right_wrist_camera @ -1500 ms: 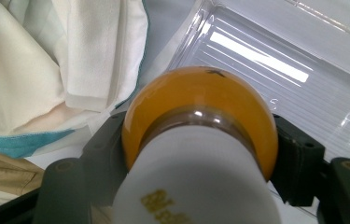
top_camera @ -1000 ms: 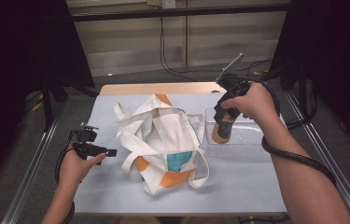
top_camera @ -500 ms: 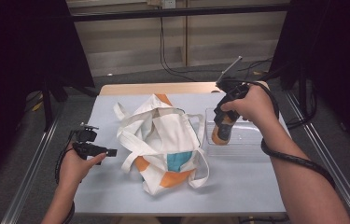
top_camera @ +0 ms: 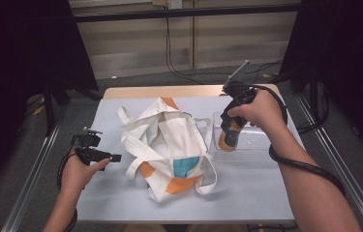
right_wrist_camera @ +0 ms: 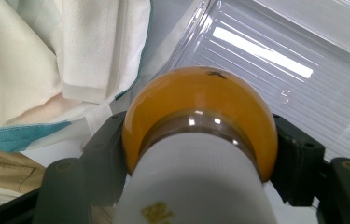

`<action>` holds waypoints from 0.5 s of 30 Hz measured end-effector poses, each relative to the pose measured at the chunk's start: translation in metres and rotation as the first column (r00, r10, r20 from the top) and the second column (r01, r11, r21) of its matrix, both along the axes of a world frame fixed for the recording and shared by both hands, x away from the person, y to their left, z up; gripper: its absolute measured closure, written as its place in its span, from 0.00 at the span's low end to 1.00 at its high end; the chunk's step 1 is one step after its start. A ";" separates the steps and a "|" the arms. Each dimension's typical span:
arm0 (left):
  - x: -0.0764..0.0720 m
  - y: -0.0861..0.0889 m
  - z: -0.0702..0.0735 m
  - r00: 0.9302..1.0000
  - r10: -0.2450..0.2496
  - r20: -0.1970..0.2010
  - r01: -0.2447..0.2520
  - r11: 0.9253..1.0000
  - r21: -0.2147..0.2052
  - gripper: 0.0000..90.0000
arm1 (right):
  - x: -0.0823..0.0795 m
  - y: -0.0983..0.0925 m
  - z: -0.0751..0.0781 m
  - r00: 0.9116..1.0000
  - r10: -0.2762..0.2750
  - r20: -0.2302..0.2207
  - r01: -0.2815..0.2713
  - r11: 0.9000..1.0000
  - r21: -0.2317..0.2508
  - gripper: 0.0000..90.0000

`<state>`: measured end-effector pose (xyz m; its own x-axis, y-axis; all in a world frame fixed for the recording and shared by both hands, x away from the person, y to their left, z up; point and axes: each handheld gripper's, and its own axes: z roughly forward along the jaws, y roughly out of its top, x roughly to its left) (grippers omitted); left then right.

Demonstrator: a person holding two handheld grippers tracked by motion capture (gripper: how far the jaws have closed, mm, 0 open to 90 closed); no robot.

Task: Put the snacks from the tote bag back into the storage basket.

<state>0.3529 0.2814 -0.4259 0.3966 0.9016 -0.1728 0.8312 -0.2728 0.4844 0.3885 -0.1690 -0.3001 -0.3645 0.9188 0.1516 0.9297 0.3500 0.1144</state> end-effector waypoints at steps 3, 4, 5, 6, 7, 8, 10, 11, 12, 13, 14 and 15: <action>0.000 0.000 0.000 1.000 0.001 0.002 -0.001 1.000 0.000 0.17 | 0.000 0.000 -0.001 1.000 0.001 0.004 -0.001 1.000 0.004 0.34; 0.000 0.000 0.000 1.000 0.000 -0.001 0.000 1.000 0.000 0.17 | 0.000 0.000 -0.001 1.000 -0.001 0.003 0.001 1.000 0.006 0.34; 0.000 0.000 0.000 1.000 0.000 0.002 0.000 1.000 0.003 0.17 | 0.000 0.000 -0.001 1.000 0.001 0.002 -0.001 1.000 0.005 0.34; 0.000 0.000 0.000 1.000 -0.001 -0.003 0.001 1.000 -0.003 0.17 | 0.000 0.001 -0.001 1.000 -0.001 0.002 0.001 1.000 0.005 0.34; 0.000 0.000 0.000 1.000 0.001 0.000 -0.001 1.000 0.000 0.17 | 0.000 0.001 -0.002 1.000 0.000 0.003 0.000 1.000 0.004 0.34; 0.000 0.000 0.000 1.000 0.001 0.000 -0.001 1.000 0.001 0.17 | 0.000 0.001 -0.002 1.000 -0.003 0.000 0.003 1.000 0.004 0.34; 0.000 0.000 0.000 1.000 0.002 0.000 -0.002 1.000 -0.001 0.17 | 0.000 0.001 -0.003 1.000 -0.004 -0.003 0.004 1.000 0.006 0.34; 0.000 0.001 0.001 1.000 -0.002 -0.006 0.002 1.000 -0.002 0.17 | 0.000 0.001 -0.003 1.000 -0.004 -0.003 0.004 1.000 0.002 0.34; 0.000 0.001 0.001 1.000 0.000 -0.006 0.000 1.000 -0.005 0.17 | 0.000 0.002 -0.003 1.000 -0.005 -0.003 0.006 1.000 0.005 0.34; 0.000 0.001 0.001 1.000 0.000 -0.005 0.000 1.000 -0.003 0.17 | 0.000 0.002 -0.004 1.000 -0.003 -0.007 0.003 1.000 0.003 0.34; 0.000 0.001 0.001 1.000 0.000 -0.004 0.000 1.000 -0.002 0.17 | -0.001 0.002 -0.004 1.000 -0.005 -0.006 0.005 1.000 0.005 0.34; 0.000 0.001 0.001 1.000 0.000 -0.004 0.000 1.000 -0.004 0.17 | -0.001 0.002 -0.005 1.000 -0.005 -0.006 0.005 1.000 0.006 0.34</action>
<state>0.3528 0.2819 -0.4248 0.3961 0.9009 -0.1776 0.8332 -0.2713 0.4819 0.3879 -0.1667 -0.3047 -0.3595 0.9195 0.1590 0.9320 0.3451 0.1111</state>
